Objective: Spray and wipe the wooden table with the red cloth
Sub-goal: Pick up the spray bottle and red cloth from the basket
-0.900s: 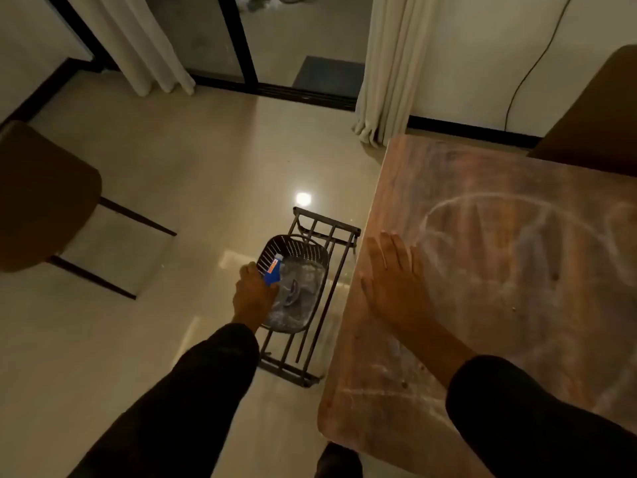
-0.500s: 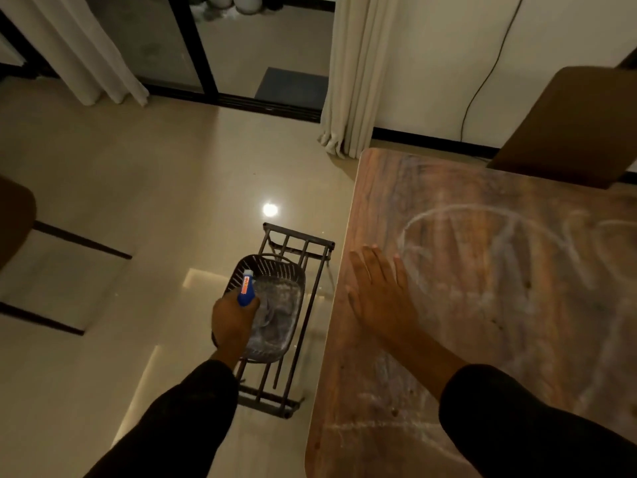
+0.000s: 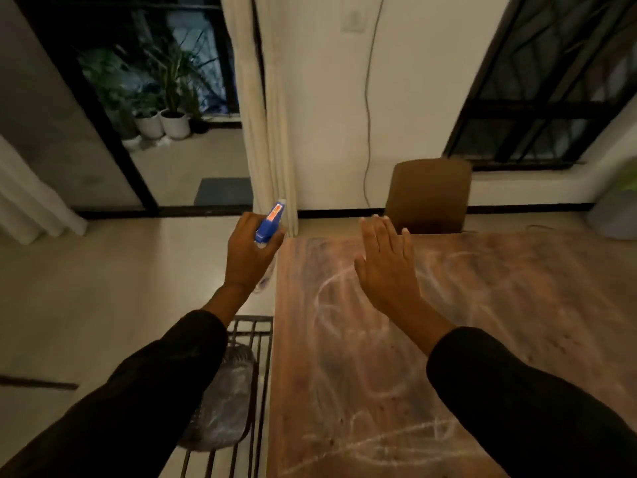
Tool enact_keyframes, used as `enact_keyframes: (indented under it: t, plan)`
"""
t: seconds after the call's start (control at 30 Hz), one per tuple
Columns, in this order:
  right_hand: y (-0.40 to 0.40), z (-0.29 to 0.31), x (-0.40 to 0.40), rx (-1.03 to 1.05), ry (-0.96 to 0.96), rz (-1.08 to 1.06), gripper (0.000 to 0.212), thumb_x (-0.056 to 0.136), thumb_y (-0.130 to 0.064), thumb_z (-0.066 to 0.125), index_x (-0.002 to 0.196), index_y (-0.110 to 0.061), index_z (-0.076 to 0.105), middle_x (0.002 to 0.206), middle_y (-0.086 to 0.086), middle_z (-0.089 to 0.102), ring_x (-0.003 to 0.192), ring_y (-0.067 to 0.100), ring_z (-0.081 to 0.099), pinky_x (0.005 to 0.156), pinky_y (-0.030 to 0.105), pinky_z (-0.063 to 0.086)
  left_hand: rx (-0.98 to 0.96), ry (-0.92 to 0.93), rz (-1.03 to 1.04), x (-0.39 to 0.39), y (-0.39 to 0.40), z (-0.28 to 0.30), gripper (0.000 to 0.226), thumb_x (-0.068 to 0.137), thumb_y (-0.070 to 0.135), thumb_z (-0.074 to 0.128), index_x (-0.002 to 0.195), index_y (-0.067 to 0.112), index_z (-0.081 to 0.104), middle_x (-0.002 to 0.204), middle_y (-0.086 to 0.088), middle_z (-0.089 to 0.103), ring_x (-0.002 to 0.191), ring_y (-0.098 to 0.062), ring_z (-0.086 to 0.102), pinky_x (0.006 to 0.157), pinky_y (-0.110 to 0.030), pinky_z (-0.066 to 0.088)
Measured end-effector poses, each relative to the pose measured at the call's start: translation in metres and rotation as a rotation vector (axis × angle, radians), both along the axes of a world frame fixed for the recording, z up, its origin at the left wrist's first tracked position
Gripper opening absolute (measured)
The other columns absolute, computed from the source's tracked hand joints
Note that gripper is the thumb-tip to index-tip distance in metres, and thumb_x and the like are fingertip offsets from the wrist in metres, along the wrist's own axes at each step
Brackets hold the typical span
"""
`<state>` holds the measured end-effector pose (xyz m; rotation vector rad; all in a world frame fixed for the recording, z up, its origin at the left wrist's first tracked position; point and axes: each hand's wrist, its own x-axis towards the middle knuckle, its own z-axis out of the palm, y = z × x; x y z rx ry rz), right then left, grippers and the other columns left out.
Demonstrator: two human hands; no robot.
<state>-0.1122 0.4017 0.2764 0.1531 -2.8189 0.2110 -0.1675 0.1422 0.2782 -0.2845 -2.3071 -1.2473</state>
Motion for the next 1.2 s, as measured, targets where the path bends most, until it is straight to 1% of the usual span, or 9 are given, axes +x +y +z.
enact_keyframes:
  t: [0.17, 0.3, 0.37, 0.47, 0.57, 0.7, 0.97, 1.07, 1.2]
  plan:
    - [0.095, 0.04, 0.027, -0.037, 0.05, -0.17, 0.069, 0.111, -0.044, 0.04, 0.17, -0.018, 0.016, 0.177, 0.013, 0.016, 0.165, 0.031, 0.009, 0.132, 0.058, 0.007, 0.159, -0.015, -0.206, -0.01, 0.134, 0.049, 0.038, 0.085, 0.052, 0.065, 0.092, 0.02, 0.045, 0.081, 0.001, 0.047, 0.065, -0.01, 0.046, 0.059, -0.019, 0.042]
    - [0.194, 0.047, 0.057, -0.047, 0.008, -0.292, 0.078, 0.108, -0.052, 0.044, 0.17, -0.021, 0.01, 0.178, 0.011, 0.01, 0.166, 0.03, 0.006, 0.133, 0.055, 0.003, 0.216, -0.113, -0.445, 0.015, 0.264, 0.056, 0.033, 0.083, 0.042, 0.072, 0.099, 0.023, 0.049, 0.088, 0.008, 0.052, 0.068, -0.002, 0.053, 0.062, -0.011, 0.046]
    - [0.251, 0.048, 0.079, -0.071, -0.08, -0.339, 0.085, 0.101, -0.063, 0.044, 0.168, -0.021, 0.016, 0.176, 0.012, 0.013, 0.164, 0.032, 0.012, 0.133, 0.056, 0.007, 0.223, -0.228, -0.556, 0.037, 0.33, 0.048, 0.033, 0.082, 0.045, 0.072, 0.098, 0.024, 0.052, 0.085, 0.0, 0.06, 0.066, -0.005, 0.057, 0.06, -0.013, 0.048]
    - [0.33, 0.031, 0.126, -0.056, 0.025, -0.45, 0.087, 0.095, -0.069, 0.039, 0.164, -0.017, 0.024, 0.171, 0.014, 0.023, 0.161, 0.036, 0.019, 0.13, 0.061, 0.01, 0.159, -0.346, -0.695, 0.07, 0.421, 0.028, 0.031, 0.084, 0.048, 0.068, 0.101, 0.027, 0.053, 0.084, -0.001, 0.063, 0.067, -0.005, 0.061, 0.06, -0.022, 0.048]
    - [0.418, 0.007, 0.17, -0.104, -0.011, -0.6, 0.077, 0.103, -0.056, 0.036, 0.167, -0.018, 0.017, 0.175, 0.013, 0.018, 0.164, 0.033, 0.011, 0.132, 0.063, 0.009, 0.094, -0.396, -0.787, 0.1, 0.512, 0.01, 0.037, 0.084, 0.042, 0.069, 0.103, 0.012, 0.058, 0.077, -0.001, 0.065, 0.063, -0.006, 0.064, 0.055, -0.016, 0.049]
    - [0.537, -0.037, 0.222, -0.108, -0.128, -0.773, 0.077, 0.105, -0.04, 0.053, 0.168, -0.017, 0.016, 0.177, 0.015, 0.016, 0.165, 0.033, 0.008, 0.131, 0.058, 0.008, 0.117, -0.466, -0.848, 0.142, 0.628, -0.015, 0.039, 0.081, 0.045, 0.072, 0.096, 0.013, 0.057, 0.075, -0.012, 0.068, 0.062, -0.021, 0.067, 0.058, -0.028, 0.057]
    - [0.703, -0.13, 0.262, -0.265, -0.392, -0.906, 0.085, 0.103, -0.04, 0.062, 0.17, -0.024, 0.011, 0.177, 0.015, 0.006, 0.163, 0.044, 0.006, 0.129, 0.065, 0.017, 0.153, -0.514, -0.917, 0.178, 0.773, -0.072, 0.031, 0.083, 0.017, 0.07, 0.11, 0.022, 0.054, 0.077, -0.013, 0.066, 0.061, -0.025, 0.068, 0.057, -0.033, 0.059]
    - [0.743, -0.17, 0.264, -0.365, -0.532, -0.945, 0.092, 0.103, -0.049, 0.063, 0.17, -0.035, 0.001, 0.178, 0.013, -0.008, 0.162, 0.05, -0.003, 0.126, 0.075, 0.01, 0.095, -0.544, -0.861, 0.175, 0.795, -0.095, 0.015, 0.083, 0.02, 0.071, 0.091, 0.009, 0.064, 0.07, -0.019, 0.065, 0.06, -0.035, 0.064, 0.057, -0.047, 0.057]
    - [0.772, -0.213, 0.254, -0.51, -0.695, -0.961, 0.09, 0.103, -0.061, 0.055, 0.168, -0.045, -0.005, 0.178, 0.01, -0.015, 0.161, 0.05, -0.009, 0.121, 0.081, 0.008, 0.048, -0.517, -0.831, 0.161, 0.801, -0.118, 0.016, 0.084, 0.017, 0.073, 0.08, 0.004, 0.064, 0.069, -0.02, 0.064, 0.062, -0.035, 0.064, 0.059, -0.047, 0.056]
